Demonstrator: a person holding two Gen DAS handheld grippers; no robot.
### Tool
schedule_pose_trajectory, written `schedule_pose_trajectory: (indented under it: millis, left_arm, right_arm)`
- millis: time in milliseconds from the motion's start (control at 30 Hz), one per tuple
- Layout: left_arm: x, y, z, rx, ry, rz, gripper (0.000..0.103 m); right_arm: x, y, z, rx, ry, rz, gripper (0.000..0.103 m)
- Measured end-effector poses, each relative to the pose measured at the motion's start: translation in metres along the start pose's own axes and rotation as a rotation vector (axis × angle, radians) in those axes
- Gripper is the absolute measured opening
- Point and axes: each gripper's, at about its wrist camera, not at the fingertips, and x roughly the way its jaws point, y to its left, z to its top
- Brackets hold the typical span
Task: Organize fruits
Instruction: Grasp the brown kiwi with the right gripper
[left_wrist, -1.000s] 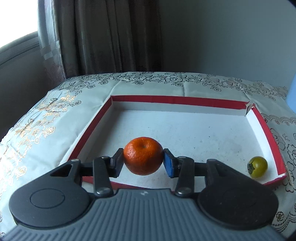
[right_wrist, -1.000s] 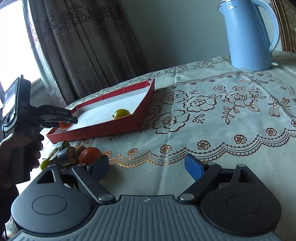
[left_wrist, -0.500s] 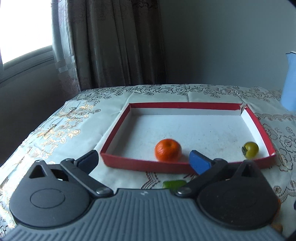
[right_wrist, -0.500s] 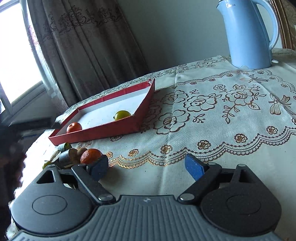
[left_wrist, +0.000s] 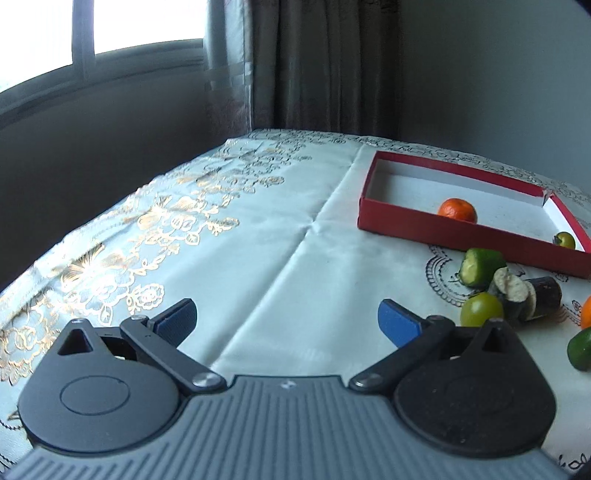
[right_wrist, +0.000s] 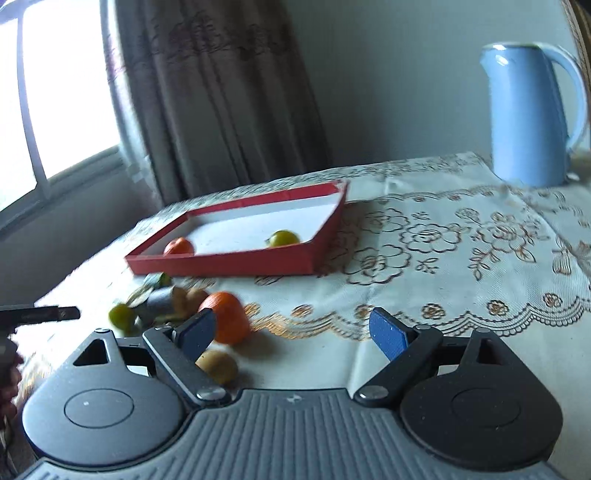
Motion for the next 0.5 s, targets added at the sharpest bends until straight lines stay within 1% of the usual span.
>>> schedule_pose_trajectory:
  millis: [67, 100, 167, 200, 233, 300, 367, 467, 500]
  left_arm:
    - [0.009, 0.003, -0.002, -0.006, 0.056, -0.009, 0.103]
    - [0.009, 0.005, -0.001, -0.018, 0.049, -0.013, 0.103]
    - [0.009, 0.004, -0.002, -0.015, 0.047, -0.011, 0.103]
    - [0.01, 0.001, -0.004, 0.008, 0.061, -0.015, 0.103]
    - [0.011, -0.003, -0.005, 0.035, 0.069, -0.018, 0.103]
    - [0.01, -0.007, -0.006, 0.065, 0.064, -0.02, 0.103]
    - [0.009, -0.009, -0.007, 0.078, 0.06, -0.026, 0.103]
    - [0.01, -0.007, -0.007, 0.07, 0.064, -0.034, 0.103]
    - [0.011, -0.007, -0.007, 0.067, 0.067, -0.037, 0.103]
  right_arm:
    - [-0.003, 0.014, -0.004, -0.069, 0.007, 0.004, 0.09]
    - [-0.004, 0.022, -0.007, -0.105, 0.015, 0.004, 0.09]
    - [-0.005, 0.036, -0.013, -0.174, 0.031, 0.01, 0.082]
    - [-0.003, 0.041, -0.015, -0.2, 0.048, 0.014, 0.075]
    - [0.0, 0.045, -0.016, -0.218, 0.066, 0.016, 0.066]
    - [0.004, 0.05, -0.016, -0.22, 0.083, 0.02, 0.057]
    - [0.008, 0.052, -0.016, -0.222, 0.089, 0.017, 0.057]
    - [0.013, 0.056, -0.015, -0.23, 0.099, 0.011, 0.057]
    - [0.014, 0.057, -0.015, -0.233, 0.102, 0.016, 0.054]
